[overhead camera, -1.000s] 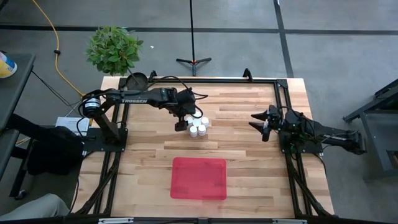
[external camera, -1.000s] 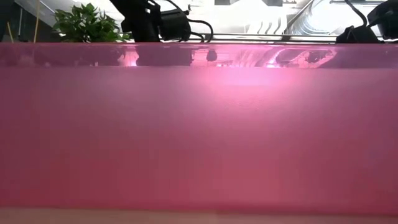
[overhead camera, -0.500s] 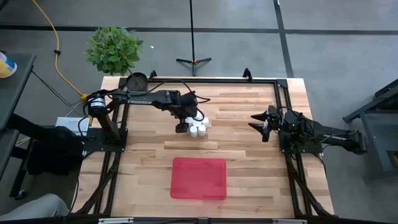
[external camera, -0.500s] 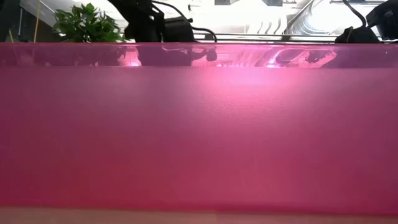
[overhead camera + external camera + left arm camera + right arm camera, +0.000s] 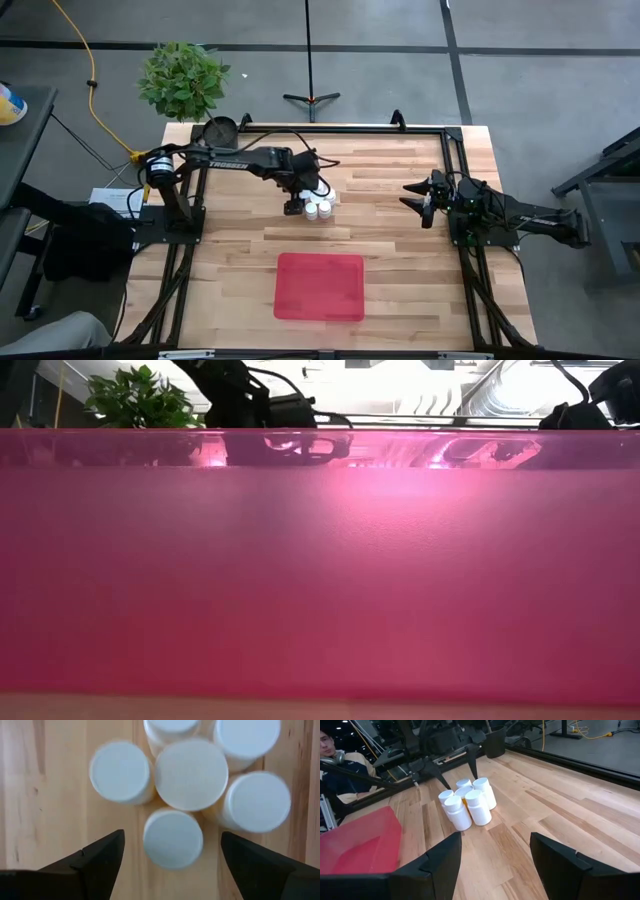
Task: Pick and place pill bottles into a basket
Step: Put the white pill bottle into the red bin
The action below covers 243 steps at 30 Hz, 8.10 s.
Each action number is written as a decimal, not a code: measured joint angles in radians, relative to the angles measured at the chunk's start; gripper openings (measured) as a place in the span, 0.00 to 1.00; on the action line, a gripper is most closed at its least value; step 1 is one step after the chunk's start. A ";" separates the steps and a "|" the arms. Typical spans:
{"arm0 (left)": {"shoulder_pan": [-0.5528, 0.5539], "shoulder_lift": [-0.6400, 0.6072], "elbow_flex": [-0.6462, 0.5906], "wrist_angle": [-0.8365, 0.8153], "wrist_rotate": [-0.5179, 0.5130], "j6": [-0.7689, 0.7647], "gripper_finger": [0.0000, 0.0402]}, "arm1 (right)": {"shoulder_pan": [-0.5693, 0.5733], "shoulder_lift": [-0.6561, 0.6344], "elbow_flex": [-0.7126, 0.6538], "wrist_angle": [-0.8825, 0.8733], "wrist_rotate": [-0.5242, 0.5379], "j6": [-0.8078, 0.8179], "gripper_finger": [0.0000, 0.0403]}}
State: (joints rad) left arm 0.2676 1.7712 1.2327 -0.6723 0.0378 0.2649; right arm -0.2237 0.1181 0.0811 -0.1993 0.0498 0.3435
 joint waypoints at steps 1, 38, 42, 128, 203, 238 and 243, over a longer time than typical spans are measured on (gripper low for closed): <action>0.000 0.001 -0.001 -0.002 0.000 0.000 0.90 | 0.000 0.000 0.000 0.000 0.000 0.000 0.56; 0.000 0.001 -0.001 0.027 0.000 -0.011 0.56 | 0.000 0.000 0.000 0.001 -0.001 0.000 0.56; 0.000 0.000 -0.001 0.027 0.000 -0.013 0.52 | 0.000 0.000 0.000 0.001 -0.001 0.000 0.56; 0.002 -0.025 0.237 -0.371 -0.075 0.018 0.48 | 0.000 0.001 0.000 0.000 0.000 0.000 0.56; -0.097 -0.389 0.424 0.196 0.686 -0.491 0.48 | 0.000 0.000 0.000 0.000 0.000 -0.003 0.56; -0.630 -0.169 0.423 -0.019 0.128 -0.550 0.50 | 0.000 0.000 0.000 0.031 -0.031 0.128 0.56; -0.627 -0.165 0.423 -0.047 0.045 -0.550 0.48 | 0.000 0.000 0.000 0.014 -0.088 0.128 0.56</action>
State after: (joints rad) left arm -0.3592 1.6064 1.6558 -0.7197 0.0823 -0.2855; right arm -0.2238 0.1181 0.0809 -0.1850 -0.0386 0.4713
